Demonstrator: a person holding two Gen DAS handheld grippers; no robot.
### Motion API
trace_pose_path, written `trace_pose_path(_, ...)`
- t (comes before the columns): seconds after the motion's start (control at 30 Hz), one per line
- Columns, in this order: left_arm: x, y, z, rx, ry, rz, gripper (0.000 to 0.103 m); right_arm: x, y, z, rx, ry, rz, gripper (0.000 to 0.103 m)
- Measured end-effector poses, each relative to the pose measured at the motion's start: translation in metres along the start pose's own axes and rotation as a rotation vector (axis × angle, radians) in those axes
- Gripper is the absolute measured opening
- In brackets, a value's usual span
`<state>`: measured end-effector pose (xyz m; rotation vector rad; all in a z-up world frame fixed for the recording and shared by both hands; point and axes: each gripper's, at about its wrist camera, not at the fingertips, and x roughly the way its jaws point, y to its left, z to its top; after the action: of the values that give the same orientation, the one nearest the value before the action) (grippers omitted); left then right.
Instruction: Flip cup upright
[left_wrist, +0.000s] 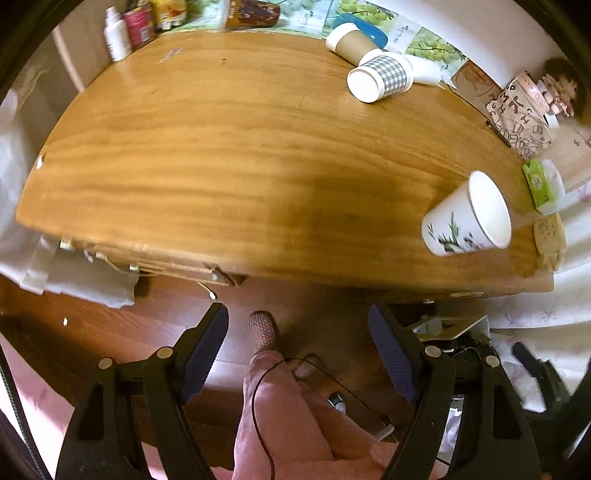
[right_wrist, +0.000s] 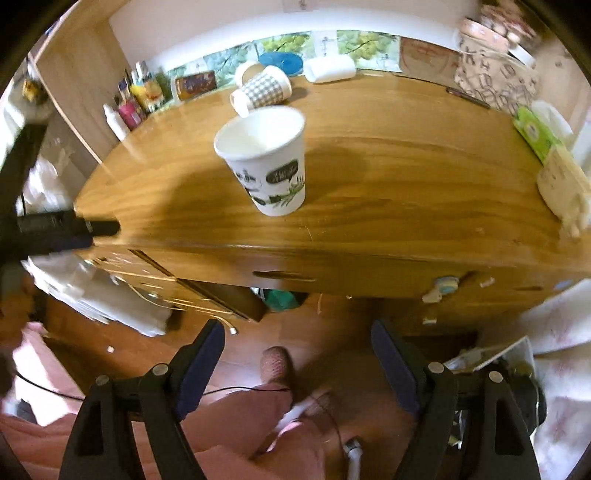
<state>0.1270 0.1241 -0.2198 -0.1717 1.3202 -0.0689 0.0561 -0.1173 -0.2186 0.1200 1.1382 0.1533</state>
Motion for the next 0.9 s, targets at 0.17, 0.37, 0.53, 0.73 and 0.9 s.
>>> trace_pose_path(0.17, -0.025, -0.012, -0.022, -0.014, -0.040, -0.025, 0.081, -0.043, 0.006, 0.005, -0.037, -0.018, 0.066, 0.083)
trace_pose_path(0.37, -0.069, -0.039, -0.031, 0.018, -0.153, -0.027, 0.081, -0.088, 0.015, 0.006, -0.022, -0.023, 0.107, 0.086)
trace_pose_path(0.53, -0.105, -0.058, -0.042, 0.012, -0.238, -0.011, 0.081, -0.120, 0.015, 0.001, -0.019, -0.063, 0.100, 0.086)
trace_pose_path(0.73, -0.146, -0.079, -0.066, 0.035, -0.387, 0.043, 0.081, -0.152, 0.006, -0.007, 0.003, -0.157, 0.072, 0.086)
trace_pose_path(0.9, -0.168, -0.090, -0.076, 0.060, -0.518, 0.085, 0.081, -0.166, -0.005, -0.006, 0.047, -0.249, 0.031, 0.086)
